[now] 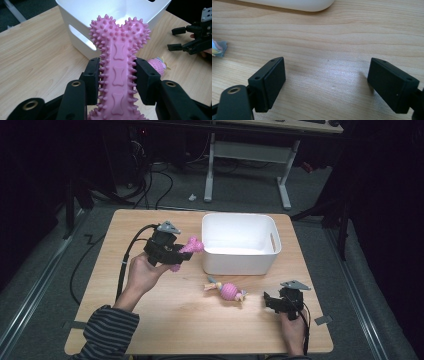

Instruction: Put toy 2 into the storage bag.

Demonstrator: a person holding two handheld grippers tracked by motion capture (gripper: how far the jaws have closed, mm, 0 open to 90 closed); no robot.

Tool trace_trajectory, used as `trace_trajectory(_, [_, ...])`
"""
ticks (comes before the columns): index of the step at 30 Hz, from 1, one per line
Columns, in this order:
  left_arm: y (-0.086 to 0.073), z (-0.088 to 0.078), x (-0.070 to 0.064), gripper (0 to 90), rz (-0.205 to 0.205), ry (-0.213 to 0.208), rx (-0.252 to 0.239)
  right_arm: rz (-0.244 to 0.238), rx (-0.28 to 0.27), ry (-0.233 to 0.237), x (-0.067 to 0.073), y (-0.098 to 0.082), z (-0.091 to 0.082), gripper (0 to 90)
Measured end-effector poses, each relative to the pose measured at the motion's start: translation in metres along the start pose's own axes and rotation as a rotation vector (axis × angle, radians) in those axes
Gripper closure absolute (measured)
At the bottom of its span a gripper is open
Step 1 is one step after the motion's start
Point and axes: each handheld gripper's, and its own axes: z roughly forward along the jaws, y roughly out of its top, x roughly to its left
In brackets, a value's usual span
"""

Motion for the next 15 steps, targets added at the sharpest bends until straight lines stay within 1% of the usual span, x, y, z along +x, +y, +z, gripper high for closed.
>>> trace_trajectory(4, [0.007, 0.002, -0.004, 58.4, 0.02, -0.006, 0.007, 0.0, 0.0, 0.0, 0.0, 0.0, 0.0, 15.0])
trace_trajectory(8, [0.014, 0.004, -0.005, 58.4, 0.031, -0.006, 0.007, 0.0, 0.0, 0.0, 0.0, 0.0, 0.0, 15.0])
trace_trajectory(11, [0.02, 0.006, -0.005, 58.4, 0.024, -0.019, -0.002, 0.0, 0.0, 0.0, 0.0, 0.0, 0.0, 15.0])
trace_trajectory(15, [0.027, 0.009, -0.005, 58.3, 0.031, -0.031, -0.003, 0.0, 0.0, 0.0, 0.0, 0.0, 0.0, 15.0])
